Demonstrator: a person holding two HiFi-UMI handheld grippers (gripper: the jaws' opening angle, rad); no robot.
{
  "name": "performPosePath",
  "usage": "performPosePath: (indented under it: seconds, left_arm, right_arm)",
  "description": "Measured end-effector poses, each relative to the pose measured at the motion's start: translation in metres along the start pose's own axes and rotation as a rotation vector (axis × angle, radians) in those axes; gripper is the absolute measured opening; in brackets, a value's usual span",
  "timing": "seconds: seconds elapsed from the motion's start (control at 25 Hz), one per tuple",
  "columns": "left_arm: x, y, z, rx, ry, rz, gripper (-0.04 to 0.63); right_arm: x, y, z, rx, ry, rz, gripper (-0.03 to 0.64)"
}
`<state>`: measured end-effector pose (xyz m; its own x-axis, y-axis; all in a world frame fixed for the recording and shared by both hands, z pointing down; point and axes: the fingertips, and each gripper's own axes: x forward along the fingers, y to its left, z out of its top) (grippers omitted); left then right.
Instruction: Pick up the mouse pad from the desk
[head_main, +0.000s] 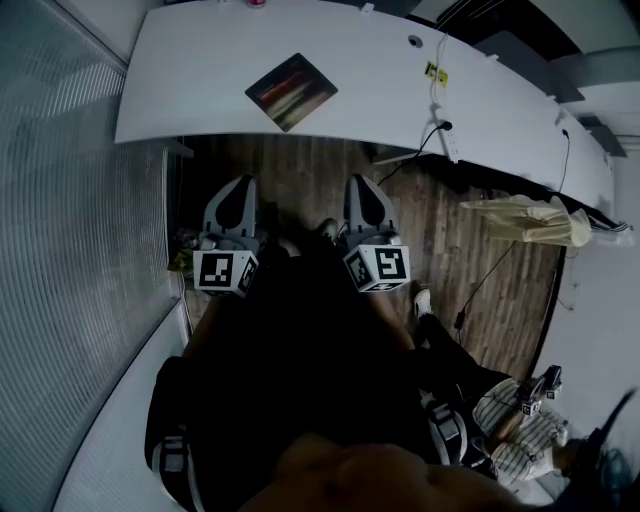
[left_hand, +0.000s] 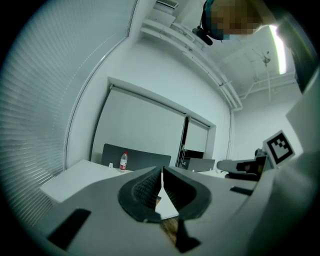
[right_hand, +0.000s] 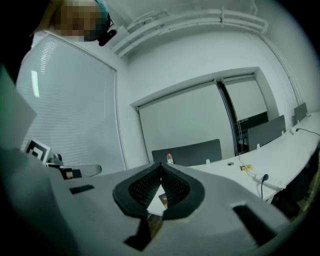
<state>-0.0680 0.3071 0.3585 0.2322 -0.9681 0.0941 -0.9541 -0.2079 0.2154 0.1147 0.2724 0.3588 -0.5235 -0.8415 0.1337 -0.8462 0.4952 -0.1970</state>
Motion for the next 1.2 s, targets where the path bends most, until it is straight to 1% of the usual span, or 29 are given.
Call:
performPosePath:
  seconds: [0.08, 0.12, 0.36, 0.52, 0.64, 0.84, 0.96, 1.08, 1.2]
  left_arm:
    - [-0.006, 0.009, -0.005, -0.007, 0.033, -0.005, 0.012]
    - [-0.007, 0.014, -0.005, -0.008, 0.034, -0.004, 0.012]
    - [-0.003, 0.033, -0.019, -0.027, 0.013, -0.022, 0.012]
    - [0.008, 0.042, -0.015, -0.028, -0.002, -0.017, 0.012]
    - [0.020, 0.052, -0.011, -0.025, 0.015, 0.003, 0.012]
    - [0.045, 0.071, -0.017, -0.022, 0.040, 0.021, 0.012]
    - [0.062, 0.083, -0.024, -0.025, 0.052, 0.030, 0.012]
    - [0.084, 0.091, -0.028, -0.036, 0.076, 0.039, 0.012]
    - [0.112, 0.097, -0.028, -0.032, 0.104, 0.040, 0.012]
  right_arm:
    - [0.000, 0.008, -0.003, -0.006, -0.001, -0.013, 0.000]
    - [0.000, 0.011, -0.004, -0.007, 0.001, -0.020, 0.000]
    - [0.004, 0.021, -0.011, -0.017, 0.033, -0.041, 0.000]
    - [0.018, 0.016, -0.014, -0.010, 0.040, -0.040, 0.000]
    - [0.036, 0.008, -0.015, -0.007, 0.043, -0.042, 0.000]
    - [0.072, -0.003, -0.023, 0.004, 0.057, -0.033, 0.000]
    - [0.093, -0.014, -0.029, -0.005, 0.078, -0.044, 0.000]
    - [0.114, -0.028, -0.032, 0.007, 0.098, -0.057, 0.000]
    - [0.139, -0.039, -0.033, 0.024, 0.111, -0.046, 0.000]
